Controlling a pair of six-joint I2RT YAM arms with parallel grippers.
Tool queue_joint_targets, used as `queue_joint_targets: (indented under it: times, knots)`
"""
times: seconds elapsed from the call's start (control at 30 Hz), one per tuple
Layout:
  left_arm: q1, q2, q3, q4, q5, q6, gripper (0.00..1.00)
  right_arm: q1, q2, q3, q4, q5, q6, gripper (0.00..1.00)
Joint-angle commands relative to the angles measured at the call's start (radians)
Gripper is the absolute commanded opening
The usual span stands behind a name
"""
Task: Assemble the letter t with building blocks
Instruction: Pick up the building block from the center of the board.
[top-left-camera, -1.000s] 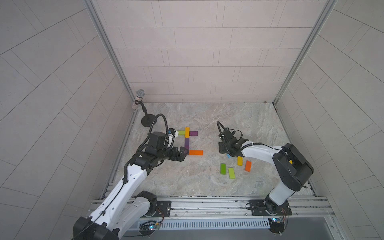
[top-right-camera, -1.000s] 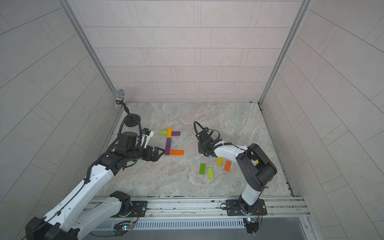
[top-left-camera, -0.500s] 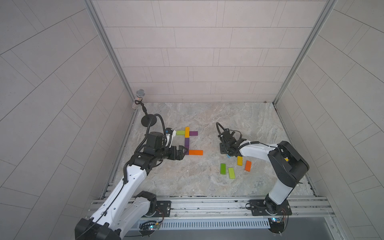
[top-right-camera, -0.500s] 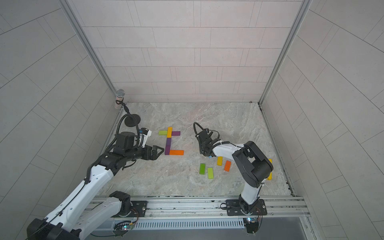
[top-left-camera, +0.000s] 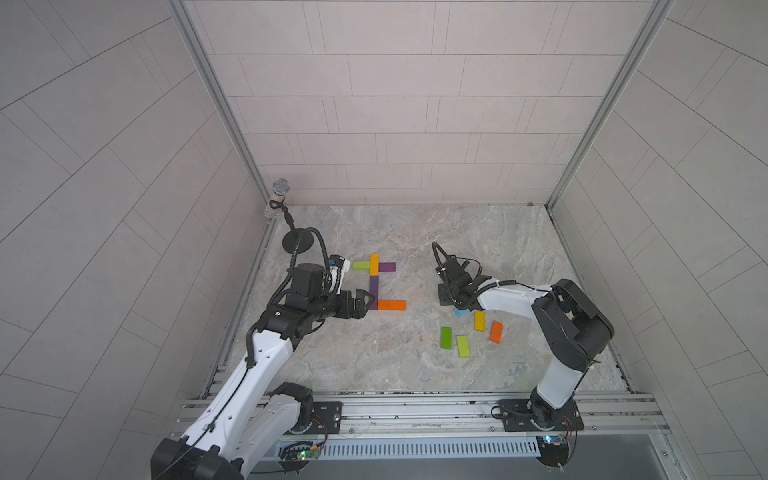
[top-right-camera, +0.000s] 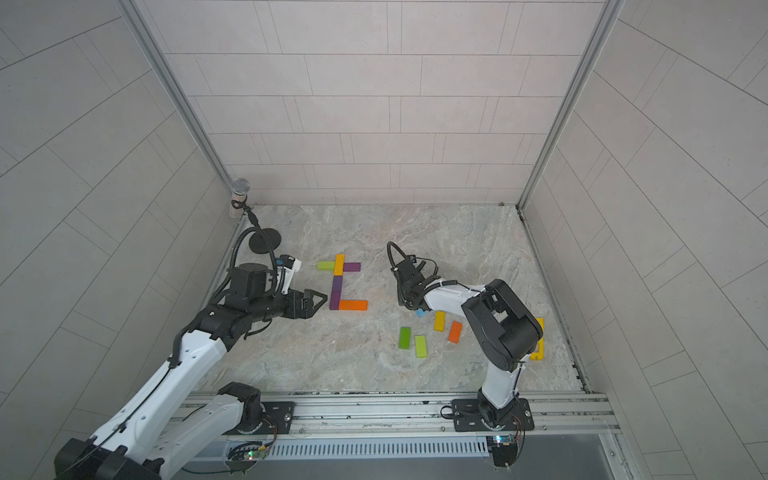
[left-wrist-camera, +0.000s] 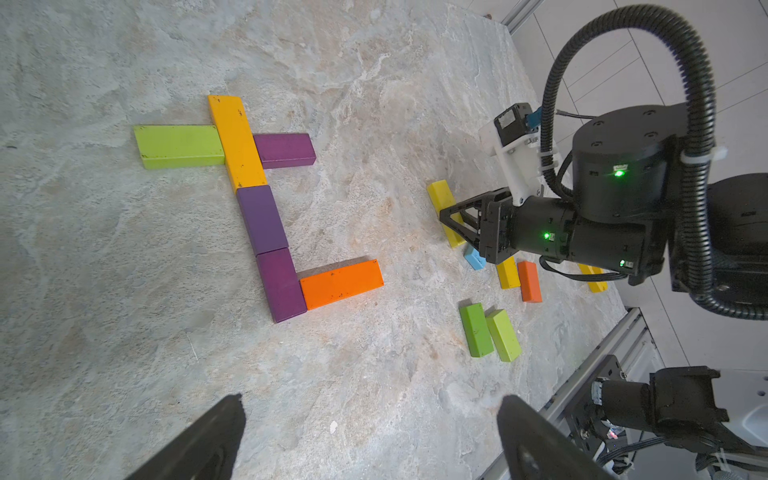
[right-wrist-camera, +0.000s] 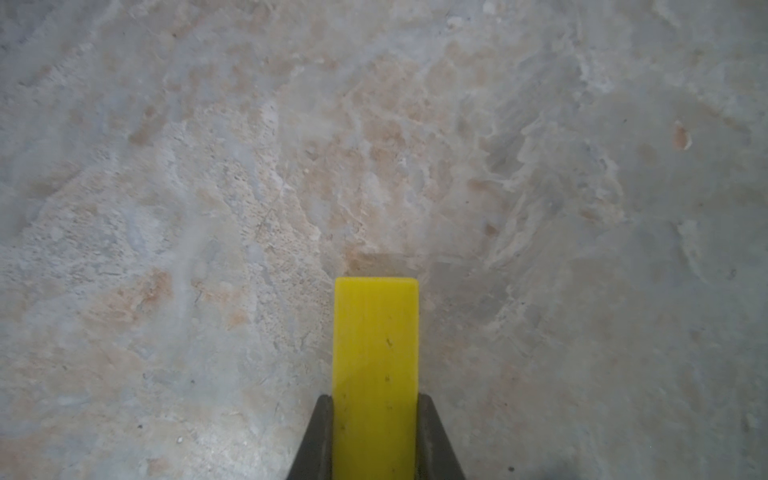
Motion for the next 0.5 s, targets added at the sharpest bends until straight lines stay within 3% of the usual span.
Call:
queue_joint_targets:
  times: [0.0,0.47]
  knots:
    - [0.014,-0.007,-0.011,0.014,0.01,0.004,1.0,-0.025,0.029,0.033,-0.006,-0.011,-0.033,0.0]
    - [0.07,0.027,-0.014,0.032,0.044,-0.015,1.0,-0.116,0.182,0.284,-0.066,-0.07,-0.122,0.0]
